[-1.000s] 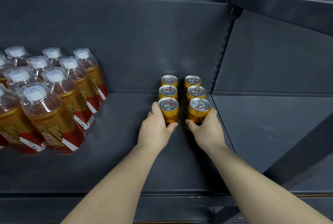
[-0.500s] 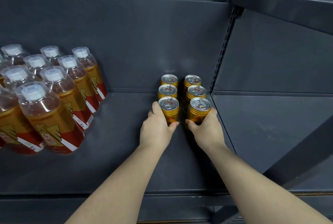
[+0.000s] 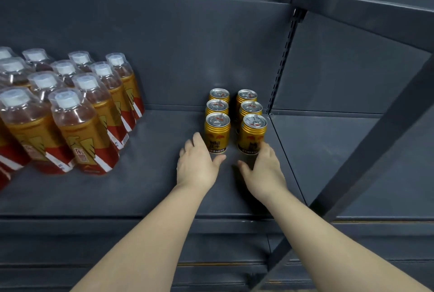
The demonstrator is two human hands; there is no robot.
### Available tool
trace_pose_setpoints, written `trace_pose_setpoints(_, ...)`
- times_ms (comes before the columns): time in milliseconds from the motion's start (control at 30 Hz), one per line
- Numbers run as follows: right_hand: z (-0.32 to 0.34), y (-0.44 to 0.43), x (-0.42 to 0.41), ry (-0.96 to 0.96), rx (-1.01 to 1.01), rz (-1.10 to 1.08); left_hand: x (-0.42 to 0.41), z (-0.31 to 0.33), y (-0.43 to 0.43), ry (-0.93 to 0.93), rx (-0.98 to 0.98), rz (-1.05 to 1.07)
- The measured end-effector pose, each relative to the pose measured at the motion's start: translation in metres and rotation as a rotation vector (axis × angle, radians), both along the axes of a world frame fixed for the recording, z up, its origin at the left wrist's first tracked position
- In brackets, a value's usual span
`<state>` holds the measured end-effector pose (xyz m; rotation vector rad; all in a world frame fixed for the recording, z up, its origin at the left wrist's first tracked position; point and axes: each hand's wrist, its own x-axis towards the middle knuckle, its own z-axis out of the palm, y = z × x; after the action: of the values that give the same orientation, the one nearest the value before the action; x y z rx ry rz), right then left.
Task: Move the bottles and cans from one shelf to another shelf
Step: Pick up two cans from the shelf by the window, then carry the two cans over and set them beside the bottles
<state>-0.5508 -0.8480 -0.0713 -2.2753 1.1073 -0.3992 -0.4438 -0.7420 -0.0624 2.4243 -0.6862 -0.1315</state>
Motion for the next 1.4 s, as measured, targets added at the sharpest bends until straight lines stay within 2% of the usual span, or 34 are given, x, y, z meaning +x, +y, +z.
trace_pose_setpoints(133,0.005,0.022,-0.026,0.083,-0.068,0.145,-0.029,0.003,0.020,-0.047,0.066,-0.016)
trace_pose_setpoints(433,0.009,0.066,-0.109,0.050,-0.119,0.366,-0.120,0.005,0.077,-0.148,0.175,-0.058)
trace_pose_setpoints(567,0.006,0.082,-0.143,0.054,-0.118,0.389,-0.154,0.006,0.095,-0.223,0.254,-0.084)
trace_pose_setpoints(733,0.013,0.094,-0.180,0.099,-0.146,0.348,-0.181,0.015,0.105,-0.245,0.294,-0.134)
trace_pose_setpoints(1000,0.027,0.094,-0.228,0.165,-0.215,0.188,-0.212,0.021,0.087,-0.308,0.262,-0.383)
trace_pose_setpoints(1100,0.032,0.090,-0.254,0.255,-0.283,0.094,-0.229,0.019,0.076,-0.310,0.233,-0.501)
trace_pose_setpoints(1400,0.030,0.061,-0.380,0.377,-0.270,-0.236,-0.322,0.013,0.014,-0.342,0.165,-0.832)
